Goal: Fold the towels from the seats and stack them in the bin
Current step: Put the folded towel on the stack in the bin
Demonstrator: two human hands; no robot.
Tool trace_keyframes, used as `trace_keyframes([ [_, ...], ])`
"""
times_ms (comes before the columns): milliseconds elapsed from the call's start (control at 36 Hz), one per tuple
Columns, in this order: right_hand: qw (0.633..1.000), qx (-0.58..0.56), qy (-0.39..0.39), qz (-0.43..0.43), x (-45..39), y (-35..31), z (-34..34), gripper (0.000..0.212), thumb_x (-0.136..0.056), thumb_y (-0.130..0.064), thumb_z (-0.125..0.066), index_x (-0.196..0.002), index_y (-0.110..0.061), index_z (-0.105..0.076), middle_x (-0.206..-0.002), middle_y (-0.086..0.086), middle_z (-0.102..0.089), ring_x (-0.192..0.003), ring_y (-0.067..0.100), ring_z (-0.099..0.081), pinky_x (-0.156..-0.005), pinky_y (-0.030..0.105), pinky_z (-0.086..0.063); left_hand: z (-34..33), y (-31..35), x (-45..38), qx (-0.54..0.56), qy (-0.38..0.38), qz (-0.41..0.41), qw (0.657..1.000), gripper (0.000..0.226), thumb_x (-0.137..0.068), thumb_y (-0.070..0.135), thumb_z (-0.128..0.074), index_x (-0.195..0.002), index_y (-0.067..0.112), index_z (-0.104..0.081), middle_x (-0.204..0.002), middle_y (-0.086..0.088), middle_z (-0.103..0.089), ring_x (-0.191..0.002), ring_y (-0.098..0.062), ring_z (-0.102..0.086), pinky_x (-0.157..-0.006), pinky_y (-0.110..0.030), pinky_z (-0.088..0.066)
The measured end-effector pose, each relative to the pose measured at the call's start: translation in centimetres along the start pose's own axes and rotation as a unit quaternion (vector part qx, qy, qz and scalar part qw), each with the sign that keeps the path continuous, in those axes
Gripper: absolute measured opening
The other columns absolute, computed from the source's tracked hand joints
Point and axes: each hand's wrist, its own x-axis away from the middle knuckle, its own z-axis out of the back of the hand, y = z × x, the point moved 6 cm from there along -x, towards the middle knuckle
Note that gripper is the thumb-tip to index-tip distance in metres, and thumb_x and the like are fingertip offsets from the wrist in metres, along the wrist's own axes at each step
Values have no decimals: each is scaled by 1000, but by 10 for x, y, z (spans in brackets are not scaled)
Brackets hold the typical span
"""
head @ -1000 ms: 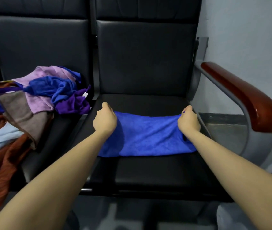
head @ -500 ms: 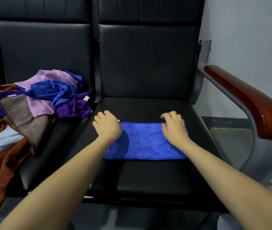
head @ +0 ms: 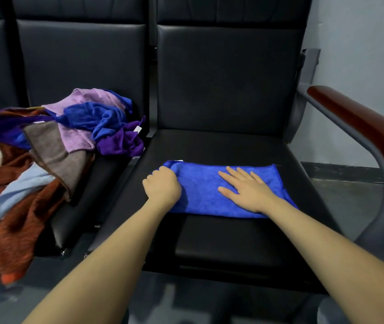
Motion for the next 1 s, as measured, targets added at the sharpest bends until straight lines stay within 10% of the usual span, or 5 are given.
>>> trace_keyframes([
  [250, 1000, -6, 3, -5, -16, -31, -3, 61, -96, -62, -22, -151, -39, -12, -160, -9, -2, -148, 15, -1, -119, 40, -1, 40, 19, 9, -8, 112, -122, 986, 24, -101, 19, -37, -121, 7, -41, -114, -9, -60, -100, -30, -60, -67, -32, -32],
  [528, 965, -161, 207, -3, -8, -32, 33, 30, -98, -33, -46, -121, -19, -57, -125, 0, -53, -115, 22, -46, -98, 34, -29, 57, 32, 14, 342, 45, -96, 934, 13, -95, 28, -51, -96, 15, -52, -85, 5, -55, -74, -10, -49, -55, -23, -36],
  [694, 963, 5, 231, -141, 23, 19, 47, 30, -94, -38, -51, -113, -15, -52, -116, 6, -50, -109, 26, -45, -92, 36, -33, 47, 77, 26, 349, 37, -144, 925, 10, -94, 26, -51, -91, 17, -51, -78, 9, -52, -72, -12, -51, -59, -27, -38],
  [1000, 954, -137, 152, -219, 43, 72, 39, 47, -101, -45, -29, -104, -15, -65, -119, 11, -56, -117, 32, -43, -98, 39, -28, 9, 144, 51, 395, -130, -189, 890, 27, -99, 29, -44, -114, 12, -59, -96, -4, -67, -91, -17, -64, -80, -29, -50],
])
